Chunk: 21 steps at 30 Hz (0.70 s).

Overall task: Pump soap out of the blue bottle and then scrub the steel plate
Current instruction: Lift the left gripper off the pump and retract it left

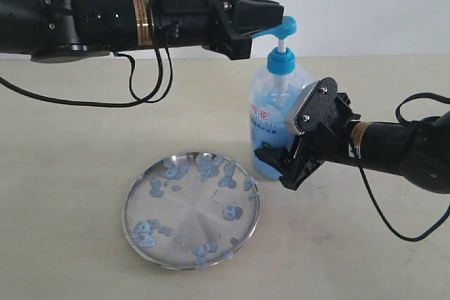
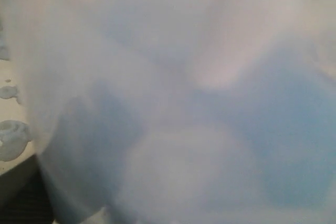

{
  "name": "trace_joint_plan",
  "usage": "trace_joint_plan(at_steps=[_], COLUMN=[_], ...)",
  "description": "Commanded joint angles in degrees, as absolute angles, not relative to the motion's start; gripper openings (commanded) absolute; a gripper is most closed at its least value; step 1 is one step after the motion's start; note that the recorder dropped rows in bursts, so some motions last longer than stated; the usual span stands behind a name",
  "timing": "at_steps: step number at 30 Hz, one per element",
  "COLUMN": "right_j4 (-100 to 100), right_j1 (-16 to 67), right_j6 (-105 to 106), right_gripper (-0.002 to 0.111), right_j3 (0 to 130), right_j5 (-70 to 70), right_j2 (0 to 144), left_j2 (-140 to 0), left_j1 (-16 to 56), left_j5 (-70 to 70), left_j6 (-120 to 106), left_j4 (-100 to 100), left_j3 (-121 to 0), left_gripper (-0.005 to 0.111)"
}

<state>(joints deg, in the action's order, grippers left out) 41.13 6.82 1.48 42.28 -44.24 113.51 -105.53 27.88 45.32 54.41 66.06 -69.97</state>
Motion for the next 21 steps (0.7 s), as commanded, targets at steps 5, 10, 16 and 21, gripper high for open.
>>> trace_joint_plan(at_steps=[5, 10, 16, 21], right_j4=[41.2, 38.7, 37.2, 30.7], right_j1=[6.8, 6.8, 6.8, 6.8], right_j6=[-1.2, -1.6, -1.9, -3.8], right_gripper=[0.001, 0.001, 0.045, 0.105], right_j3=[41.3, 41.3, 41.3, 41.3], right_j5=[-39.4, -39.2, -37.7, -38.2], right_j2=[114.7, 114.7, 114.7, 114.7], left_j2=[-98.8, -93.7, -83.7, -70.9], left_j1=[28.0, 28.0, 28.0, 28.0], left_j5=[42.4, 45.9, 56.0, 56.6], left_j6=[47.5, 32.8, 17.6, 13.1], left_j4=[58.1, 35.3, 11.3, 7.4], left_j3=[-67.3, -58.1, -39.0, -25.0], left_gripper=[0.004, 0.004, 0.004, 0.004])
